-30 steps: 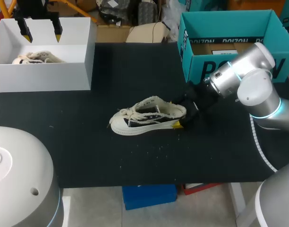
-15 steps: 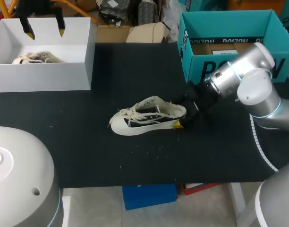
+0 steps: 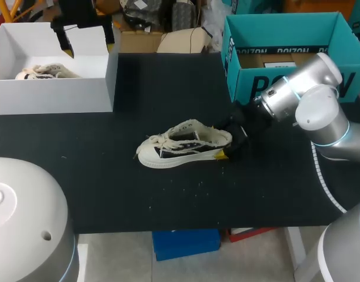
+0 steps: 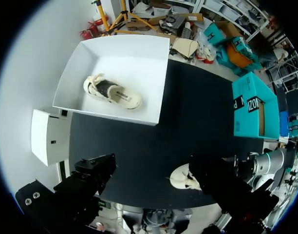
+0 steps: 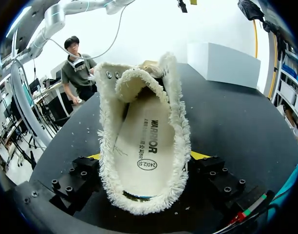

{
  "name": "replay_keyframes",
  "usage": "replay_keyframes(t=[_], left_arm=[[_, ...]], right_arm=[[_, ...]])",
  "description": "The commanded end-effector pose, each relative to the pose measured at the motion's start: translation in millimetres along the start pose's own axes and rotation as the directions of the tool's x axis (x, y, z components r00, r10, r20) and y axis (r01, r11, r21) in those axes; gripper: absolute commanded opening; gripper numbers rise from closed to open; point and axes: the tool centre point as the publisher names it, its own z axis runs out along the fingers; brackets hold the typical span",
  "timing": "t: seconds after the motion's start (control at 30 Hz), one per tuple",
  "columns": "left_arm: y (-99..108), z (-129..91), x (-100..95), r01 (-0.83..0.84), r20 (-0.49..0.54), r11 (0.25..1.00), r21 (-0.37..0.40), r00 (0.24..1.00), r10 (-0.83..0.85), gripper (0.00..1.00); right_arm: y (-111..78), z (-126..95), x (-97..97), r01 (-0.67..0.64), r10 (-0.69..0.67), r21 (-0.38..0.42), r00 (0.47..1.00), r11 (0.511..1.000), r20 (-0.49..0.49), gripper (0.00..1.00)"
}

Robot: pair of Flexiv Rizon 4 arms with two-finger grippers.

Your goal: Take the shoe out of the shoebox, open the shoe tongue, remove and reinsert the insole, then place the shoe into the shoebox

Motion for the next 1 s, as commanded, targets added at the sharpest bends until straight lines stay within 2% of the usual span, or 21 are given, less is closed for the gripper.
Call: replay_keyframes(t=[0.03,0.27,0.3,0.4,0.53,0.87,1.0], left_arm=[[4.2,0.8,-3.5,0.001,-0.008,1.000,0.024,1.000,-0.001,1.00],[4.2,0.8,-3.5,0.001,-0.008,1.000,0.024,1.000,-0.001,1.00],[5.2,-1.7,-1.6,0.028,0.032,0.999,0.017,0.999,-0.029,1.00],[19.0,-3.3,29.0,0.028,0.101,1.000,0.012,0.994,-0.029,1.00],[36.9,-2.0,71.3,0.043,0.091,0.998,-0.036,0.995,-0.039,1.00],[72.3,3.4,125.5,0.059,0.165,0.994,-0.092,0.985,-0.043,1.00],[83.8,5.0,137.2,-0.016,0.117,0.996,-0.084,0.993,0.025,1.00]], right_arm=[[-2.8,5.1,-1.2,-0.001,0.001,0.001,1.000,1.000,-0.001,0.00],[-2.8,5.1,-1.2,-0.001,0.001,0.001,1.000,1.000,-0.001,0.00],[-2.8,5.1,-1.2,-0.001,0.001,0.001,1.000,1.000,-0.001,0.00],[-2.8,5.1,-1.2,-0.001,0.001,0.001,1.000,1.000,-0.001,0.00],[-2.8,5.1,-1.2,-0.001,0.001,0.001,1.000,1.000,-0.001,0.00],[-2.8,5.1,-1.2,-0.001,0.001,0.001,1.000,1.000,-0.001,0.00],[-2.8,5.1,-1.2,-0.001,0.001,0.001,1.000,1.000,-0.001,0.00]])
